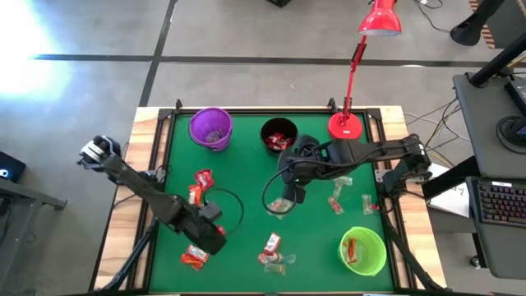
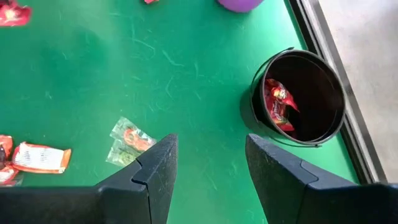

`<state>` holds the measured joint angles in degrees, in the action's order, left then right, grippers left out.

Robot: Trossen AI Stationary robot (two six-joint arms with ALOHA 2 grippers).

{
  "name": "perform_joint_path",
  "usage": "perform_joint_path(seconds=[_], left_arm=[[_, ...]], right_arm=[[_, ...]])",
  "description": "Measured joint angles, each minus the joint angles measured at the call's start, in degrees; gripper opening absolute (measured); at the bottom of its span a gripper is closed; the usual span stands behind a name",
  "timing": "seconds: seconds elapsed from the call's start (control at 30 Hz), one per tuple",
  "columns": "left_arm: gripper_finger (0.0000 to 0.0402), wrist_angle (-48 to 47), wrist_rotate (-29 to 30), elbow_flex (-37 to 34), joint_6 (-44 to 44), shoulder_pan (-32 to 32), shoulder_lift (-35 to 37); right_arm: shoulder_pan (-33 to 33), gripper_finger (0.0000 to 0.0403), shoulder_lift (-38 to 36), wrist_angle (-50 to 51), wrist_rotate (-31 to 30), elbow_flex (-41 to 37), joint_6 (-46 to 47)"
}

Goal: Sort candy
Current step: Put the red candy pack into the black bucket

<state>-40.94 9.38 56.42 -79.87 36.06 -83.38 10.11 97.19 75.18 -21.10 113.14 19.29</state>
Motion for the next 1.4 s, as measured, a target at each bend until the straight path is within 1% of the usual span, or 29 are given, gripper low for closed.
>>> perform_joint_path(seconds=[0.1,0.2,0.3,0.4,0.57,0.7,0.77,0.83,0.93,1.03,1.13,1.27,1.4], left_arm=[[0.0,-2.71,3.9,0.0,0.0,-1.21,4.02],[0.0,-4.45,7.52,0.03,1.59,-3.38,7.54],[0.0,-4.48,10.22,0.03,5.6,-6.52,10.86],[0.0,-4.3,12.26,0.03,10.72,-10.4,13.63],[0.0,-3.41,12.75,0.03,21.54,-19.28,17.33],[0.0,-0.42,12.61,0.03,31.91,-27.35,19.3],[0.0,1.89,11.43,0.03,37.42,-31.67,19.96],[0.0,4.76,7.75,0.03,42.66,-36.24,20.47],[0.0,8.98,-0.39,0.03,49.86,-43.55,20.55],[0.0,10.98,-9.55,0.03,55.34,-51.12,20.16],[0.0,11.75,-15.86,0.03,59.68,-58.39,19.09],[0.0,15.37,-22.55,0.03,64.13,-65.9,16.69],[0.0,21.57,-31.26,0.04,68.08,-70.29,12.81]], right_arm=[[0.0,0.0183,-0.83,-0.02,-0.54,0.0,-0.79],[0.0,0.0183,-1.34,-0.09,-3.02,0.0,-1.7],[-0.41,0.0183,-1.51,-0.15,-5.65,0.0,-2.77],[-1.73,0.0183,-1.51,-0.15,-6.29,0.0,-3.68],[-5.33,0.0183,-1.51,0.46,-6.09,0.0,-4.99],[-9.27,0.0183,-1.51,2.18,-6.08,0.0,-6.12],[-11.44,0.0183,-1.51,2.58,-6.08,0.0,-6.66],[-13.63,0.0183,-1.51,2.5,-6.07,0.0,-7.41],[-17.11,0.0183,-1.51,2.49,-6.03,0.0,-8.0],[-20.48,0.0183,-1.51,2.37,-6.01,0.0,-7.86],[-23.36,0.0183,-1.51,2.22,-6.03,0.0,-6.34],[-26.13,0.0183,-1.51,1.7,-5.96,0.0,-4.06],[-28.43,0.0183,-1.45,-0.84,-5.92,0.0,-3.62]])
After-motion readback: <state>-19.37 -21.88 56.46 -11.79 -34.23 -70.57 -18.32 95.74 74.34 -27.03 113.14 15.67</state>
